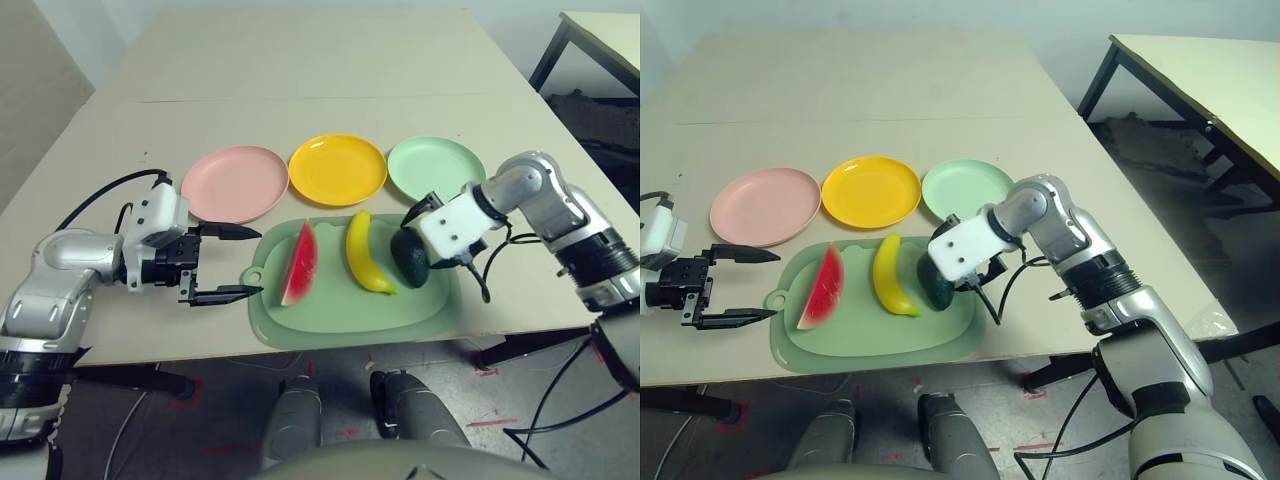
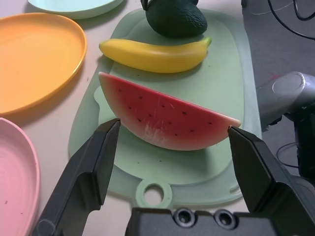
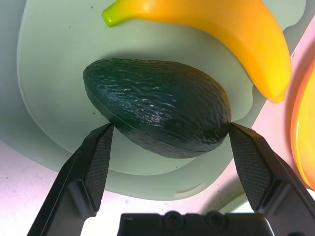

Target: Place the fruits into color-matched plates.

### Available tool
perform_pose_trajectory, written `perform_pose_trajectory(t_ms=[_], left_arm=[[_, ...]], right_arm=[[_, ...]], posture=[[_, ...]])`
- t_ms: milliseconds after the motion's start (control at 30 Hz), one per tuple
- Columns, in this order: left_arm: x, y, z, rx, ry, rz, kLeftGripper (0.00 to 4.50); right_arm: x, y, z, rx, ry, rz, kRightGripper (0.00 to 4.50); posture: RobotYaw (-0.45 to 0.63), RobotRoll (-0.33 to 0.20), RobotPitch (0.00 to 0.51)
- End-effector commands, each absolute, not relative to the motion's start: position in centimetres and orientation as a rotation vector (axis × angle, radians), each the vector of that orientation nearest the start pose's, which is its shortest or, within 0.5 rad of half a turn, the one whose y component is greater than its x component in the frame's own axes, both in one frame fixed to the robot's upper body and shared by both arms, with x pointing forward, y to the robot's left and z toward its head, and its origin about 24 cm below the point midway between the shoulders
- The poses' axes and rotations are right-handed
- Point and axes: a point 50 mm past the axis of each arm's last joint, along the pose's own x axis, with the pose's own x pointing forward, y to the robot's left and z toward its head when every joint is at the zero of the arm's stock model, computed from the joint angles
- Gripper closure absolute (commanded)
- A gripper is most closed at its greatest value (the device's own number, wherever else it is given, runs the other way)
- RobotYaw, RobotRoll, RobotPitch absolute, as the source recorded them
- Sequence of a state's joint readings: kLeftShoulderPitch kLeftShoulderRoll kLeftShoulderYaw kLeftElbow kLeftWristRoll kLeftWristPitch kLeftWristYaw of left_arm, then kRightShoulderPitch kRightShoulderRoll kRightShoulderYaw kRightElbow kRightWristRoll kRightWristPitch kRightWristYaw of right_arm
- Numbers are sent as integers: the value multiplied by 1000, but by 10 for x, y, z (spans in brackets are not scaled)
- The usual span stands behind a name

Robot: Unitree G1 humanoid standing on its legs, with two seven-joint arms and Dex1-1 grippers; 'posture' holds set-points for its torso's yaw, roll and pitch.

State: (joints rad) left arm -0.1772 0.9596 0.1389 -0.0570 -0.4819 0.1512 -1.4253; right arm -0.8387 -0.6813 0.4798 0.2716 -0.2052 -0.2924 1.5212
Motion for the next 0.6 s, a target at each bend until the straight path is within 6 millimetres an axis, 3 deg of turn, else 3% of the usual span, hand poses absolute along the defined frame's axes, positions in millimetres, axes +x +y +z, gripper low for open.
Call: perform_pose_trajectory(t_ms=[33, 367, 600], left_arm=[[238, 258, 164, 502, 202, -1325, 45], [242, 257, 166, 527, 197, -1339, 45], [245, 256, 166, 539, 190, -1348, 45]], right_arm=[[312, -142, 164, -1441, 267, 1651, 0], [312, -156, 196, -1520, 284, 1610, 0], [307, -145, 198, -1526, 239, 1633, 0]], posture=[[46, 0, 131], [28, 0, 127], [27, 0, 123]])
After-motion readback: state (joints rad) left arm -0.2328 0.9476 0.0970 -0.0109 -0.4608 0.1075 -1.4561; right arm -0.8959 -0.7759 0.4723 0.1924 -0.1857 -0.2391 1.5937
